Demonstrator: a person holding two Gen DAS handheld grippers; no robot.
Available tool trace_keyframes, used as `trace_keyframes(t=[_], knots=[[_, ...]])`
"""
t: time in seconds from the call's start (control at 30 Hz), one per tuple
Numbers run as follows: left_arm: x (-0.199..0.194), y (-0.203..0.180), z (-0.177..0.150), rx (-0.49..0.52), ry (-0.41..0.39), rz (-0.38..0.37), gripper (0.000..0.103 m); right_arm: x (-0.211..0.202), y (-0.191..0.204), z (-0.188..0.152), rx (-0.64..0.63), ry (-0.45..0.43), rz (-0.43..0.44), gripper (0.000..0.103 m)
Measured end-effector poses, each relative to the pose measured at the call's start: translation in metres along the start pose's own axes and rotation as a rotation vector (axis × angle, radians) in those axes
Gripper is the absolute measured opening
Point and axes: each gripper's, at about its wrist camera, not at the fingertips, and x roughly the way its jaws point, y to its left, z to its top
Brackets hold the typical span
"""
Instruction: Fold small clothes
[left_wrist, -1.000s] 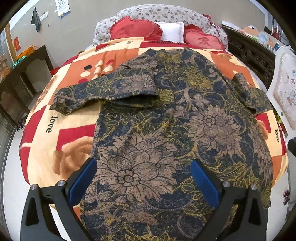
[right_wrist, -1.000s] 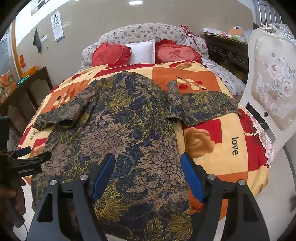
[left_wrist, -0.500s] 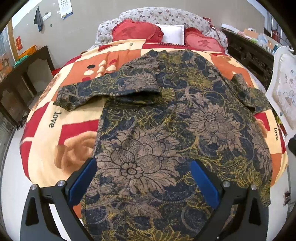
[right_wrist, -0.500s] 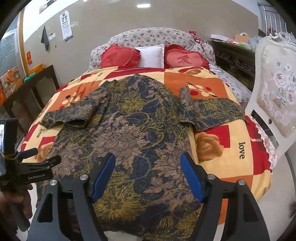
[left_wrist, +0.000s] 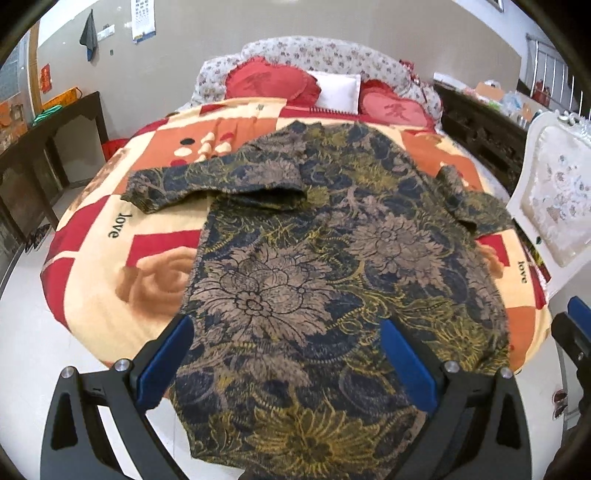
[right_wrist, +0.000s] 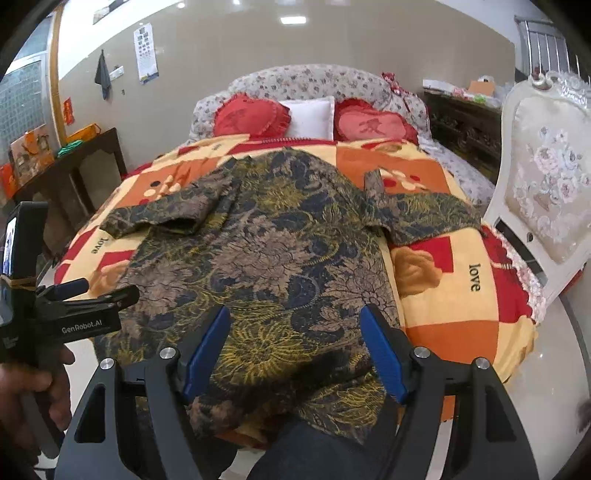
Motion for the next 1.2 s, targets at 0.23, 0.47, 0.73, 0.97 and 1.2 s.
trace_keyframes(t=[0.23, 0.47, 0.73, 0.97, 1.2], knots=[[-0.027, 0.008, -0.004, -0.024, -0.056, -0.027, 0.103, -0.038, 0.015, 0.001, -0.035, -0.075, -0.018, 0.075], [-0.02, 0.014, -0.007, -0.05, -0.04, -0.006, 0.103, -0.052, 0.014, -0.004, -0.036, -0.11, 0.002, 0.075], [-0.023, 0.02, -0.013, -0.061, -0.05, 0.007, 0.103, -0.051, 0.014, -0.007, -0.021, -0.104, 0.003, 0.075], [-0.014, 0.011, -0.011, -0.042, -0.033, 0.007, 0.103, -0.047, 0.008, -0.006, -0.03, -0.101, -0.016, 0.075], [0.002, 0.003, -0.002, -0.018, -0.008, 0.027, 0.103, -0.028, 0.0, 0.011, -0.023, -0.098, -0.014, 0.075]])
